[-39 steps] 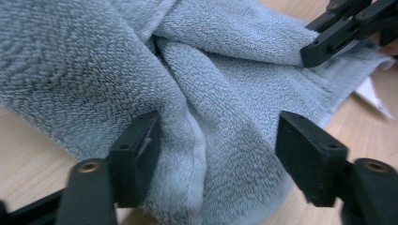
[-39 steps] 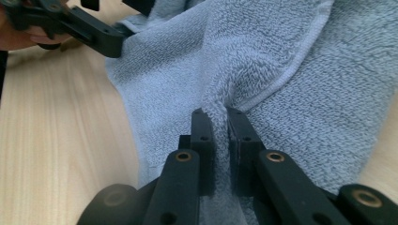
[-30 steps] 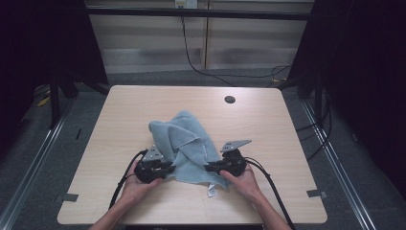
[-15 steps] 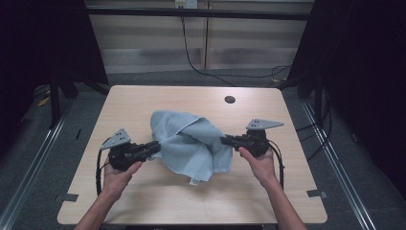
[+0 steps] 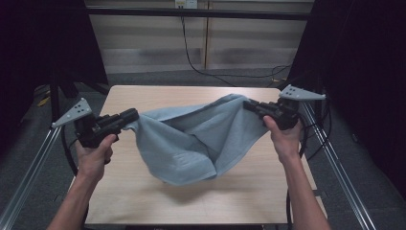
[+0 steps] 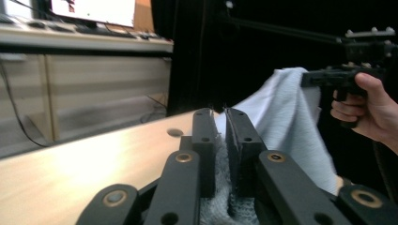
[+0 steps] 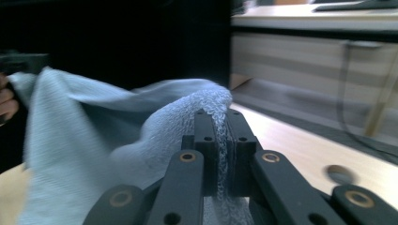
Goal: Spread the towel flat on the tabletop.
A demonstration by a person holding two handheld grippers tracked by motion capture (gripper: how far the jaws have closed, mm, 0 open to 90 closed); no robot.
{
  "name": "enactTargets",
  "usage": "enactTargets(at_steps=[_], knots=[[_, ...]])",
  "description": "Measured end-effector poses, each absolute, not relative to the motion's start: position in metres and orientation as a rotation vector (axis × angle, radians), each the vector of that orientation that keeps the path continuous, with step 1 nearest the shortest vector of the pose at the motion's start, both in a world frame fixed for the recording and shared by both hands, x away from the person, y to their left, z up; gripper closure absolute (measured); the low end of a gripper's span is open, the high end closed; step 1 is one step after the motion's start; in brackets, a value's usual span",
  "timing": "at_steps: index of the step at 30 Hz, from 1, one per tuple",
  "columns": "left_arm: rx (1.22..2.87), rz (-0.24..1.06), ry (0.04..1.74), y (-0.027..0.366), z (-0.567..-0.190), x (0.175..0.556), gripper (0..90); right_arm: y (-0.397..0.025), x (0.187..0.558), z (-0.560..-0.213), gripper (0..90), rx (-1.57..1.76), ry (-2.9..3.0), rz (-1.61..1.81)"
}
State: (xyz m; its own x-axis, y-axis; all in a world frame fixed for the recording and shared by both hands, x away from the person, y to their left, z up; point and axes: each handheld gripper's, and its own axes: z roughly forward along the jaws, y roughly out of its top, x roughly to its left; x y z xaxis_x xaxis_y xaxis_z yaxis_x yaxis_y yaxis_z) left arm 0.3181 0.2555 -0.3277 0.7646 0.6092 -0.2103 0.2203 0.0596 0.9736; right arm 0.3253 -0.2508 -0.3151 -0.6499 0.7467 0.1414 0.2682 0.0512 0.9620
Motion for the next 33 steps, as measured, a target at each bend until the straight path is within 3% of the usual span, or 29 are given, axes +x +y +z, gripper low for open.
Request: enactTargets(at_steps=[4, 6, 11, 15, 18, 22, 33], knots=[[1.506, 0.411, 0.772, 0.276, -0.328, 0.326, 90.0, -0.275, 0.328, -0.303, 85.5, 1.088, 1.848, 1.563], [1.505, 0.363, 0.797, 0.282, -0.337, 0.334, 90.0, -0.284, 0.332, -0.303, 85.5, 1.097, 1.828, 1.578], [1.606, 0.335, 0.838, 0.260, -0.374, 0.342, 90.0, -0.277, 0.355, -0.328, 84.4, 1.164, 1.920, 1.468], [1.679, 0.255, 0.848, 0.241, -0.403, 0.342, 82.9, -0.269, 0.373, -0.362, 72.6, 1.232, 1.984, 1.386], [1.724, 0.212, 0.856, 0.235, -0.421, 0.341, 75.3, -0.270, 0.375, -0.380, 55.8, 1.280, 1.991, 1.336], [1.769, 0.171, 0.893, 0.232, -0.442, 0.341, 67.7, -0.269, 0.361, -0.385, 47.2, 1.280, 1.978, 1.356], [1.983, 0.113, 0.867, 0.207, -0.482, 0.343, 51.8, -0.236, 0.322, -0.450, 51.6, 1.242, 2.235, 1.369]])
